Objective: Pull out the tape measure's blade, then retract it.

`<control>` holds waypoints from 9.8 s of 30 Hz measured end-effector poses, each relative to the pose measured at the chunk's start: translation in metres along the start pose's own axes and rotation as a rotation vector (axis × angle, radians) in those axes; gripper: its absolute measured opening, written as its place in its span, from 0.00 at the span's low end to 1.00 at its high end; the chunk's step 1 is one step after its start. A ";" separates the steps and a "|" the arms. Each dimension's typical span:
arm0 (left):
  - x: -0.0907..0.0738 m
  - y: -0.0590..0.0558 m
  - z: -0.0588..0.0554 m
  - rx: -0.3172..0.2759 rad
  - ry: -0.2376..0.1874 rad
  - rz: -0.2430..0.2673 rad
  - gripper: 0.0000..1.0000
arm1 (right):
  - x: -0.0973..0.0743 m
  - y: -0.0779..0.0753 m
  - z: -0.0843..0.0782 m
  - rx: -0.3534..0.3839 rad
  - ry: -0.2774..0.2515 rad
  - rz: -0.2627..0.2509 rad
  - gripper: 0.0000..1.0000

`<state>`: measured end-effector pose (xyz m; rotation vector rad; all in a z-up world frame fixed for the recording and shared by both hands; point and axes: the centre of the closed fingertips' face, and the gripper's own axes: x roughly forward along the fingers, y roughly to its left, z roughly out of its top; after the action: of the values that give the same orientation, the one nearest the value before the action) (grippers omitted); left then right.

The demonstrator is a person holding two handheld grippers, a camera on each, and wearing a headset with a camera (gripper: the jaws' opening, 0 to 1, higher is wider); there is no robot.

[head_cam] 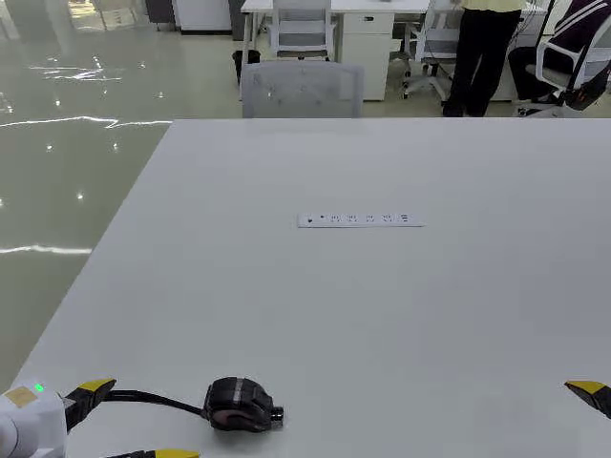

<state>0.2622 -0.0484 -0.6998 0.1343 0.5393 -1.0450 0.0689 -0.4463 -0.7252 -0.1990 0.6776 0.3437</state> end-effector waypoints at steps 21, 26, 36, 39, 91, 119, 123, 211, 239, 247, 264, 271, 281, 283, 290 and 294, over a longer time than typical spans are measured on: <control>0.003 -0.001 -0.003 0.045 0.061 -0.003 1.00 | 0.001 -0.001 0.001 0.001 -0.003 0.000 1.00; 0.008 0.000 -0.004 0.064 0.078 -0.011 1.00 | 0.003 0.000 0.007 0.001 -0.010 0.002 1.00; 0.025 -0.003 -0.015 0.246 0.219 -0.097 1.00 | 0.010 0.006 0.020 -0.003 -0.026 0.035 1.00; 0.031 -0.006 -0.015 0.277 0.252 -0.129 1.00 | 0.015 0.008 0.019 -0.006 -0.016 0.043 1.00; 0.115 -0.038 -0.013 0.774 0.621 -0.509 0.54 | 0.059 0.034 0.082 -0.148 -0.075 0.215 0.97; 0.119 -0.043 -0.029 0.852 0.656 -0.532 0.29 | 0.065 0.045 0.088 -0.149 -0.086 0.229 0.96; 0.119 -0.043 -0.028 0.858 0.657 -0.520 0.28 | 0.068 0.049 0.089 -0.156 -0.079 0.240 0.95; 0.119 -0.041 -0.029 0.836 0.688 -0.517 0.29 | 0.253 0.190 0.108 -0.452 0.098 0.551 0.15; 0.119 -0.040 -0.030 0.805 0.689 -0.506 0.30 | 0.261 0.193 0.111 -0.476 0.088 0.548 0.13; 0.119 -0.041 -0.030 0.806 0.682 -0.510 0.30 | 0.260 0.192 0.111 -0.464 0.089 0.544 0.12; 0.119 -0.041 -0.030 0.801 0.686 -0.506 0.30 | 0.252 0.182 0.103 -0.424 0.108 0.555 0.12; 0.119 -0.041 -0.030 0.799 0.687 -0.502 0.30 | 0.248 0.178 0.100 -0.407 0.108 0.552 0.12; 0.120 -0.041 -0.030 0.785 0.681 -0.502 0.30 | 0.243 0.171 0.096 -0.389 0.120 0.550 0.12; 0.120 -0.041 -0.030 0.786 0.683 -0.502 0.30 | 0.242 0.170 0.094 -0.392 0.124 0.550 0.12; 0.121 -0.041 -0.030 0.779 0.676 -0.497 0.30 | 0.240 0.166 0.091 -0.386 0.129 0.546 0.12; 0.121 -0.042 -0.030 0.779 0.679 -0.496 0.30 | 0.238 0.164 0.090 -0.393 0.136 0.547 0.12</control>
<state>0.2624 -0.1536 -0.7784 1.1176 0.7657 -1.6666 0.2322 -0.2103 -0.8210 -0.4133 0.7897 0.9982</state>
